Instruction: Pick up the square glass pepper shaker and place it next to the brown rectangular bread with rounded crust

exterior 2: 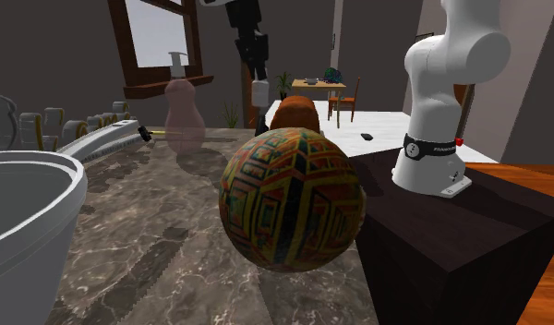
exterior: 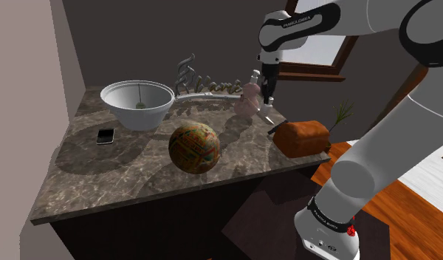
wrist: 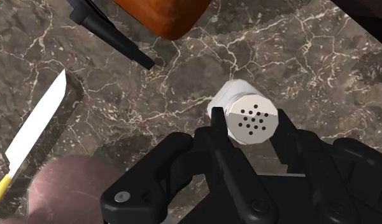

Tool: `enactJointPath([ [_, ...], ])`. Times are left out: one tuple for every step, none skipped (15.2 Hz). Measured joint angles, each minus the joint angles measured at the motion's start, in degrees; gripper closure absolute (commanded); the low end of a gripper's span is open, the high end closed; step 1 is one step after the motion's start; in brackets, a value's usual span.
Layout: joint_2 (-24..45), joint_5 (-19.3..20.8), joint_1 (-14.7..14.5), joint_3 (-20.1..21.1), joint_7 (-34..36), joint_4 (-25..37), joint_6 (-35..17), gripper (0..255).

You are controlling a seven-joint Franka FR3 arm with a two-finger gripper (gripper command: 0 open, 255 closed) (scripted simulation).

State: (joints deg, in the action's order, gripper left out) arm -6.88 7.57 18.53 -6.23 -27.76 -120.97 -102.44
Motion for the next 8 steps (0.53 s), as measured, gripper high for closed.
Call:
enactJointPath([
  [0.29, -0.01, 0.01, -0.02, 0.07, -0.42, -0.70, 255],
  [0.36, 0.00, -0.02, 0.01, 0.21, -1.11, -1.44, 255],
  [0.56, 0.03, 0.02, -0.04, 0.21, -1.67, -2.21, 255],
  [0.83, 0.06, 0.07, -0.11, 0.22, -2.28, -3.11, 255],
  [1.08, 0.05, 0.06, -0.10, 0.30, -2.60, -3.66, 255],
  [1.19, 0.09, 0.08, -0.13, 0.36, -3.34, -4.51, 255],
  [1.50, 0.07, 0.05, -0.11, 0.48, -3.66, -5.13, 255],
  [1.89, 0.08, 0.08, -0.15, 0.51, -4.16, -6.02, 255],
])
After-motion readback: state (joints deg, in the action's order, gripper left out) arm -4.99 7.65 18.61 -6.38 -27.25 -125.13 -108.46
